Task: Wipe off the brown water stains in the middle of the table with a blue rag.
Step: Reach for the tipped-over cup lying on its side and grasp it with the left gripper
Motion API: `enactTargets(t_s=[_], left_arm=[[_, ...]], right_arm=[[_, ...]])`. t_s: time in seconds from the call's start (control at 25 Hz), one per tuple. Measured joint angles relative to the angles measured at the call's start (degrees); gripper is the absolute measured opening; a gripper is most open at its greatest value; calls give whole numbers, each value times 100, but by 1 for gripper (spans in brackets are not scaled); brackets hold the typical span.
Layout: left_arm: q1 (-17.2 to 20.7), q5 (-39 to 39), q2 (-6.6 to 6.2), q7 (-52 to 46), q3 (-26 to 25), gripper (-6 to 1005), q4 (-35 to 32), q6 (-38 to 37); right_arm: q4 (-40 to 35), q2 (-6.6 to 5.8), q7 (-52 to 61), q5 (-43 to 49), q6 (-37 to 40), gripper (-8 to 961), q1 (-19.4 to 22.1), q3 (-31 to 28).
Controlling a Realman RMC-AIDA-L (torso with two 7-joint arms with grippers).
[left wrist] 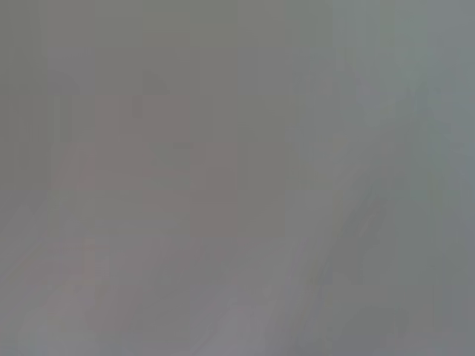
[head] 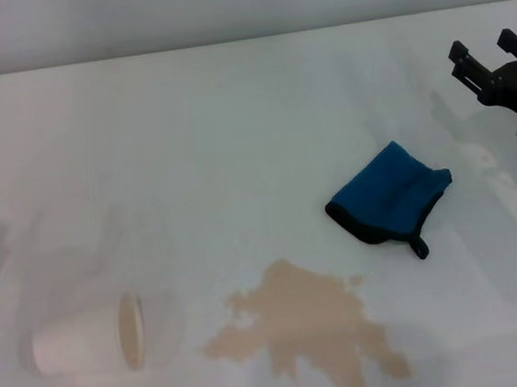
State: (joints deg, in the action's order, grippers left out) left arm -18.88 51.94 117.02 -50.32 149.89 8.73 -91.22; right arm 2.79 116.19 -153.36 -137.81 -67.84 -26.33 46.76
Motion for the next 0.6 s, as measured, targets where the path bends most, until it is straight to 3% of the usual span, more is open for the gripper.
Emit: enactTargets(t_s=[0.08, 0.28, 0.44, 0.6], left_arm=[[-162, -85, -129, -357, 198, 887, 188, -88], [-673, -279, -509, -1545, 1268, 888, 932, -382], [-974, -689, -552, -1665, 1302, 888, 1534, -883], [-1762, -2125, -704, -1604, 1313, 885, 2654, -1746]], right_arm=[[1, 0, 0, 0, -8, 809, -1, 0], [3, 0, 0, 0, -11, 808, -6, 0], [-17, 0, 0, 1, -11, 808, -4, 0], [-42, 0, 0, 0, -11, 808, 0, 0]])
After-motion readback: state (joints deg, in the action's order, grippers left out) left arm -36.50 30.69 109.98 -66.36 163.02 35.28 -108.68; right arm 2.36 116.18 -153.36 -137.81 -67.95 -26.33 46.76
